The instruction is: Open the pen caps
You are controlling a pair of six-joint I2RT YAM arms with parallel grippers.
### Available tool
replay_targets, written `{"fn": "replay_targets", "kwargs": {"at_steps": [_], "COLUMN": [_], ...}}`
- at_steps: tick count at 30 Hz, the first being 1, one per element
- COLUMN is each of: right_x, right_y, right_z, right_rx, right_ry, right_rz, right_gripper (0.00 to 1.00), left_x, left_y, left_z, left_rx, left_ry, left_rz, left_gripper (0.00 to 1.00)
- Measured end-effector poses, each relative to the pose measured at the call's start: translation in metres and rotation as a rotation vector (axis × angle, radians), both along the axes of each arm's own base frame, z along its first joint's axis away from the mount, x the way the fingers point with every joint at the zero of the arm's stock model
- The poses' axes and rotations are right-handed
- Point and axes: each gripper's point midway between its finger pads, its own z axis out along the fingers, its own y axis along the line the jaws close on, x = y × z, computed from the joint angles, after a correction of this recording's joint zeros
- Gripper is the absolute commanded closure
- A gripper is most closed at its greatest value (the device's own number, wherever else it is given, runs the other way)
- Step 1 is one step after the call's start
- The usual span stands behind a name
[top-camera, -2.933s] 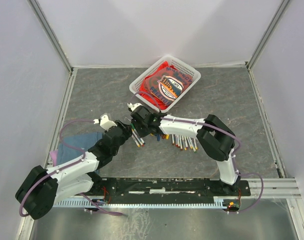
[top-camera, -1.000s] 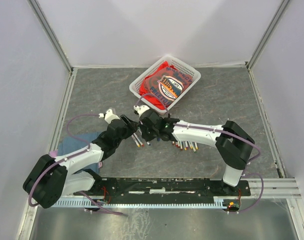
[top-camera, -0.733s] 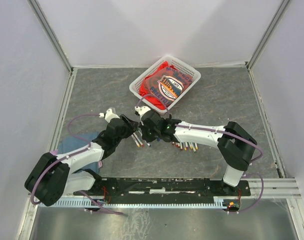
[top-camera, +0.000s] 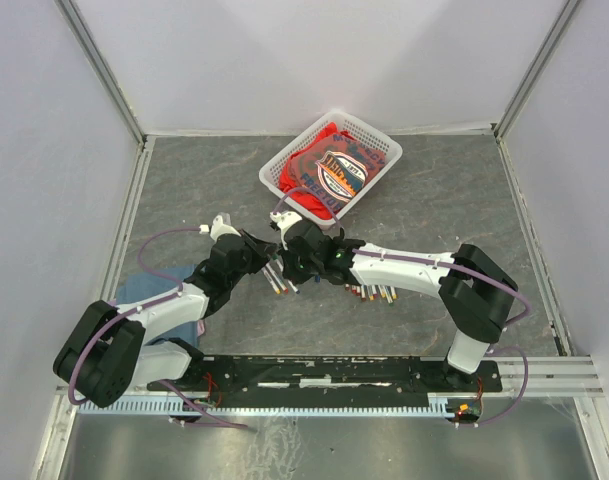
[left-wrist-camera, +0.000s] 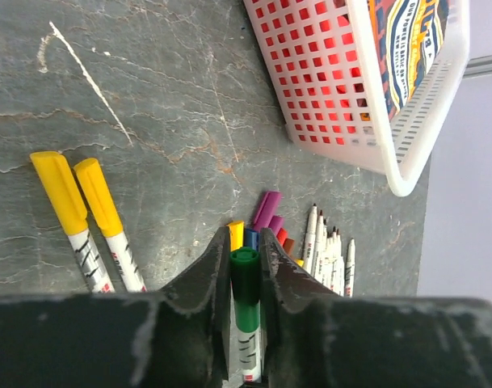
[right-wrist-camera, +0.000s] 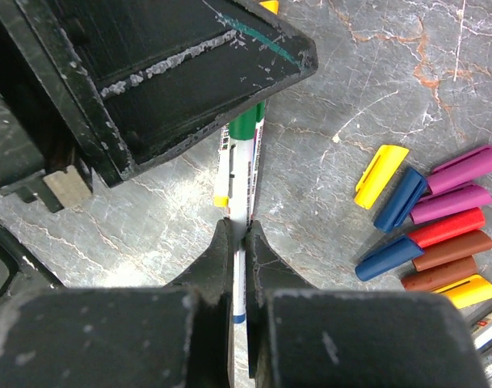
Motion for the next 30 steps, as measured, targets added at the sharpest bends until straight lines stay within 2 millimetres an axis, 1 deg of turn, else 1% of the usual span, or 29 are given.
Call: {"fn": "replay_targets", "kwargs": {"at_steps": [1,2,3,6,8,9,10,12,21,30], "right_x": [0.0,0.0,0.0,0.0,0.0,0.0,0.001,0.0,0.011,0.01], "right_y": [0.0,0.0,-0.001,-0.001,-0.002,-0.003,-0.004,-0.007,-0.015,-0.019], "right_z": [-0.001,-0.001,-0.002,-0.003,-0.002,-0.001,0.0,0.003,0.012,0.01], "right_rx": [0.0,0.0,-0.001,-0.003,-0.002,0.0,0.003,0.015,0.144,0.23], "right_ry": [0.0,-0.001,-0.001,-0.002,-0.005,-0.007,-0.008,-0.004,0.074,0.152], "right_rz": [0.0,-0.001,-0.001,-0.003,-0.005,-0.007,-0.011,-0.019,-0.046,-0.054], "right_gripper": [0.99,0.99,0.99,0.98,0.92,0.86,0.83,0.81,0.78,0.75], "left_x": [0.0,0.0,0.0,-0.001,-0.001,-0.001,-0.001,-0.001,0.003,0.003], "left_y": [-0.001,-0.002,-0.002,-0.002,-0.003,-0.004,-0.005,-0.007,-0.021,-0.031], "left_z": [0.001,0.002,0.002,0.001,0.001,0.002,0.003,0.007,0.029,0.025], "left_rx": [-0.007,-0.013,-0.013,-0.017,-0.022,-0.028,-0.034,-0.047,-0.123,-0.155], "left_ry": [-0.001,-0.004,-0.004,-0.002,-0.009,-0.013,-0.018,-0.032,-0.118,-0.131], "left_rz": [-0.002,-0.002,-0.002,-0.007,-0.011,-0.016,-0.021,-0.031,-0.092,-0.144], "left_gripper": [0.93,0.97,0.97,0.97,0.97,0.97,0.97,0.97,0.97,0.97]}}
